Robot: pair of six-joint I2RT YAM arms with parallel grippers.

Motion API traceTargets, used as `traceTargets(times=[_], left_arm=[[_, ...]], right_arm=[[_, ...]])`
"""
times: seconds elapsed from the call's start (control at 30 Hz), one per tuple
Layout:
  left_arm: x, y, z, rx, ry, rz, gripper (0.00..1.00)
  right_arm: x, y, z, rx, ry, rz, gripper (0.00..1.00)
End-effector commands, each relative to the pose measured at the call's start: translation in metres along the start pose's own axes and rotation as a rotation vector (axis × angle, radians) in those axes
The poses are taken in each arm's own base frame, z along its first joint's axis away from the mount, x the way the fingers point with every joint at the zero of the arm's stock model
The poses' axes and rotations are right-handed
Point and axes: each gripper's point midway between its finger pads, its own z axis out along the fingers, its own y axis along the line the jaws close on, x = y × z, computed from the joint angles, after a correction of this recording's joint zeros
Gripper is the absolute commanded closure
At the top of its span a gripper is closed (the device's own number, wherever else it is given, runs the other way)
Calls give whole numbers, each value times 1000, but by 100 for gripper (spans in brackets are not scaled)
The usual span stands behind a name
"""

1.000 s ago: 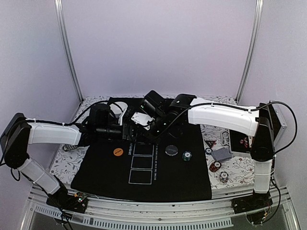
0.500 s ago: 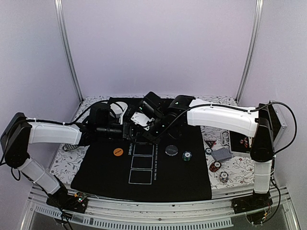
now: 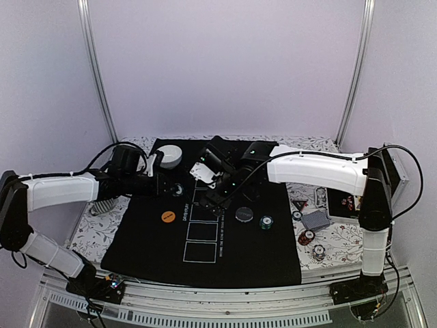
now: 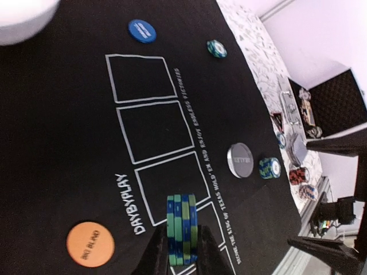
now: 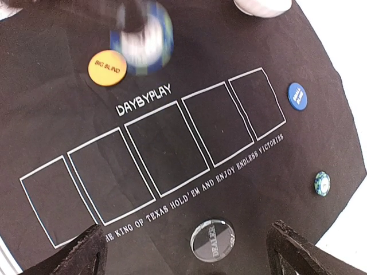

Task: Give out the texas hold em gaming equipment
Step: Pass from the right arm to the left, then place the poker chips pile at the big blind area.

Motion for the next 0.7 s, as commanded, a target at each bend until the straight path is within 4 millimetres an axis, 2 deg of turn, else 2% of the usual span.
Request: traceTargets(times=[0.0, 0.13, 0.33, 0.53, 0.67], left_arm=[[1, 51, -29, -79, -45, -79, 100], [7, 79, -48, 20, -170, -299, 100], [-3, 97, -55, 68, -291, -386, 100], [3, 122, -44, 71, -299, -509, 100], [7, 131, -33, 70, -298, -547, 100]], right_arm=[[-6, -23, -27, 46, -64, 51, 1], [1, -34, -32, 58, -66, 84, 1], [10, -39, -35, 66, -59, 94, 1], [17, -42, -36, 78, -48, 104, 1], [19, -44, -35, 84, -43, 108, 1]])
